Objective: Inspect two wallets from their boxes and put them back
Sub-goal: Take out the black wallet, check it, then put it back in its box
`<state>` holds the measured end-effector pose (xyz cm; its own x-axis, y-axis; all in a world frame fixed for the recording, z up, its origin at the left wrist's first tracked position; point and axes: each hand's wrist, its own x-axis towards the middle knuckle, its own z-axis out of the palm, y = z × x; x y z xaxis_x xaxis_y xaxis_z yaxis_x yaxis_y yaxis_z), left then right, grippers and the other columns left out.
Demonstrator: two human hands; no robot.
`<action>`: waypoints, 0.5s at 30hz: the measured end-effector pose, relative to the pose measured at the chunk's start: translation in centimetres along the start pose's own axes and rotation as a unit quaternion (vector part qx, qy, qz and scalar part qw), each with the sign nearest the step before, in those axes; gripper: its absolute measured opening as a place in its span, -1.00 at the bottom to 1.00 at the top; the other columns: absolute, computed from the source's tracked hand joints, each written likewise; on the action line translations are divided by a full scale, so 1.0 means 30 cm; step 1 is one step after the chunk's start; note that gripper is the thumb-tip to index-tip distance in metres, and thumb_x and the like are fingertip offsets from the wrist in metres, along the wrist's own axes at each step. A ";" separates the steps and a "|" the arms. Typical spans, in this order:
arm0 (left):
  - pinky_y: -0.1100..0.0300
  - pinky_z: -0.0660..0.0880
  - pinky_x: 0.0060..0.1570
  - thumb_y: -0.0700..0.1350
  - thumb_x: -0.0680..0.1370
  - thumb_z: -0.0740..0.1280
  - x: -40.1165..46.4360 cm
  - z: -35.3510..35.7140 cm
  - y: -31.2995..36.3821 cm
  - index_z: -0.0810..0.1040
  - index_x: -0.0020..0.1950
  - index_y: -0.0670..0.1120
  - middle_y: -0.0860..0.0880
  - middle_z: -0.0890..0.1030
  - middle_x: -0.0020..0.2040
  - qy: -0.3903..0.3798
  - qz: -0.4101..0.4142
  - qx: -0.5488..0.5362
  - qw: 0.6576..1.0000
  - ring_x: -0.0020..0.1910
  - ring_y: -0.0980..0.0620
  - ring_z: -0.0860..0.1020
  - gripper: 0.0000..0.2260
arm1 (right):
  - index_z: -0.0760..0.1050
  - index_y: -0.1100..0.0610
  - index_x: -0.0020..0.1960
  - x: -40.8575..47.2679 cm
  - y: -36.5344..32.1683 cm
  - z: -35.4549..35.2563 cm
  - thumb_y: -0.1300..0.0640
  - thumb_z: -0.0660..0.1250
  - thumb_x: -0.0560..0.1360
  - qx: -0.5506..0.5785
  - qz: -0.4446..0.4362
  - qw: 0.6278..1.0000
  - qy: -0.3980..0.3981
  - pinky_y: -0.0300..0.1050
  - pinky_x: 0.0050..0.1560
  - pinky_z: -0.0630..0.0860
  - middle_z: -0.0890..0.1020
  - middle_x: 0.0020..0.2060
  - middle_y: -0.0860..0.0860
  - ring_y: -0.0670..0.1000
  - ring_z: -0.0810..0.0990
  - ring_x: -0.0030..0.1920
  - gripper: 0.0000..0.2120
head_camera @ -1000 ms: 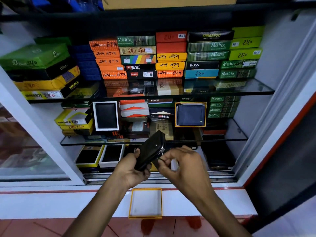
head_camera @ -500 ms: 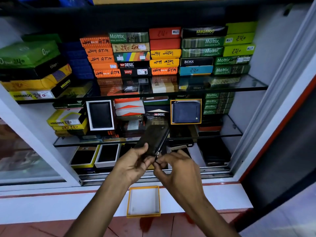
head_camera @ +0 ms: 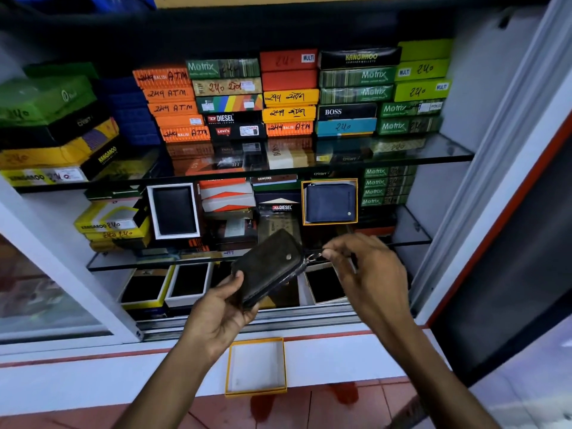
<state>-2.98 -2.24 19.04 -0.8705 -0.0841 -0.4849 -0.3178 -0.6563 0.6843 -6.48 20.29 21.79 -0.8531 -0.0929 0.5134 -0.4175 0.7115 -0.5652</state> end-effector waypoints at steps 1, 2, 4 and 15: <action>0.21 0.57 -0.46 -0.20 0.54 0.27 -0.009 -0.012 0.011 0.57 0.06 -0.14 -0.16 0.65 -0.06 -0.013 0.001 0.025 1.000 -0.15 -0.07 0.60 -0.86 | 0.61 -0.08 -0.07 0.019 0.012 -0.012 -0.05 0.35 0.50 -0.002 -0.008 1.000 -0.009 -0.04 -0.11 0.57 0.68 -0.12 -0.20 -0.09 0.56 -0.04 -0.90; 0.21 0.55 -0.46 -0.21 0.52 0.29 -0.016 -0.020 0.023 0.59 0.07 -0.13 -0.12 0.67 -0.09 -0.030 0.001 0.055 0.998 -0.17 -0.05 0.59 -0.84 | 0.61 -0.08 -0.07 0.037 0.021 -0.017 -0.05 0.35 0.49 -0.002 -0.019 0.999 -0.027 -0.04 -0.11 0.57 0.68 -0.12 -0.20 -0.10 0.54 -0.04 -0.91; 0.17 0.52 -0.40 -0.20 0.44 0.34 -0.030 -0.028 0.050 0.62 0.10 -0.12 -0.07 0.70 -0.12 -0.068 0.002 0.122 0.990 -0.19 -0.01 0.61 -0.76 | 0.61 -0.07 -0.09 0.076 0.031 -0.005 -0.04 0.37 0.48 0.008 -0.047 0.997 -0.068 -0.02 -0.09 0.56 0.67 -0.14 -0.20 -0.10 0.52 -0.06 -0.92; 0.06 0.55 -0.10 -0.16 0.43 0.38 -0.090 0.061 0.101 0.62 0.18 -0.20 -0.18 0.63 0.04 -0.219 -0.085 0.247 0.940 -0.05 -0.06 0.60 -0.66 | 0.71 0.12 -0.08 0.221 -0.028 0.157 0.13 0.49 0.44 0.224 -0.156 0.919 -0.283 -0.20 -0.01 0.49 0.62 -0.11 0.00 -0.07 0.60 -0.06 -0.90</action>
<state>-2.28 -2.63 23.40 -0.8281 0.3777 -0.4142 -0.5081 -0.1939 0.8392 -13.27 15.81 22.63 -0.6436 -0.6817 0.3481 -0.6475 0.2424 -0.7225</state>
